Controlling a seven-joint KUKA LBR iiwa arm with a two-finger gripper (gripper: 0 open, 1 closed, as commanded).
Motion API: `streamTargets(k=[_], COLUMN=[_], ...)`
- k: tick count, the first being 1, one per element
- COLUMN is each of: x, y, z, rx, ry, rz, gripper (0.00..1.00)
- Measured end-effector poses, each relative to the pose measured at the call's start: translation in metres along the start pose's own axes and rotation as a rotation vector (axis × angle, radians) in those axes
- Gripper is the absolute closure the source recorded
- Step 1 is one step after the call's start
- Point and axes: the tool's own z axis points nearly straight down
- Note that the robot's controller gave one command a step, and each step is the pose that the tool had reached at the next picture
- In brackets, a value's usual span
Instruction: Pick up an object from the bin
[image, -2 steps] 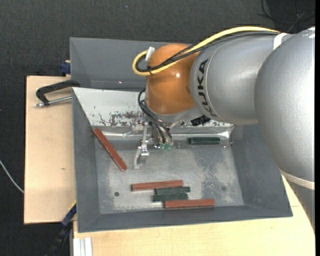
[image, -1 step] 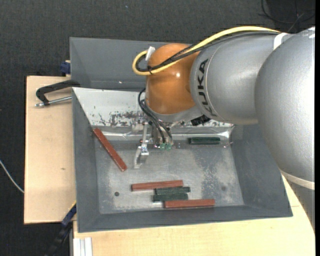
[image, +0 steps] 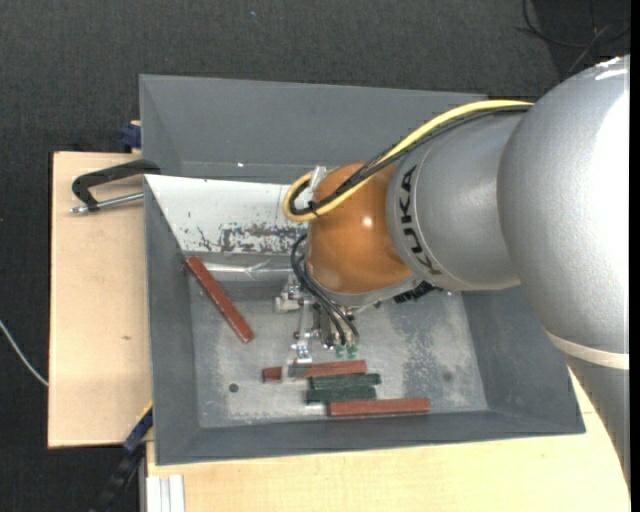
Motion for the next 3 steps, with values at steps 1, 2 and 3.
streamTargets(k=[1,2,3], x=[-0.012,-0.012,0.013], y=[-0.014,-0.014,-0.024], z=[0.023,0.023,-0.118], rx=[-0.002,-0.002,0.0], ry=[0.008,0.008,0.0], rz=[-0.123,-0.123,-0.161], gripper=[1.0,1.0,1.0])
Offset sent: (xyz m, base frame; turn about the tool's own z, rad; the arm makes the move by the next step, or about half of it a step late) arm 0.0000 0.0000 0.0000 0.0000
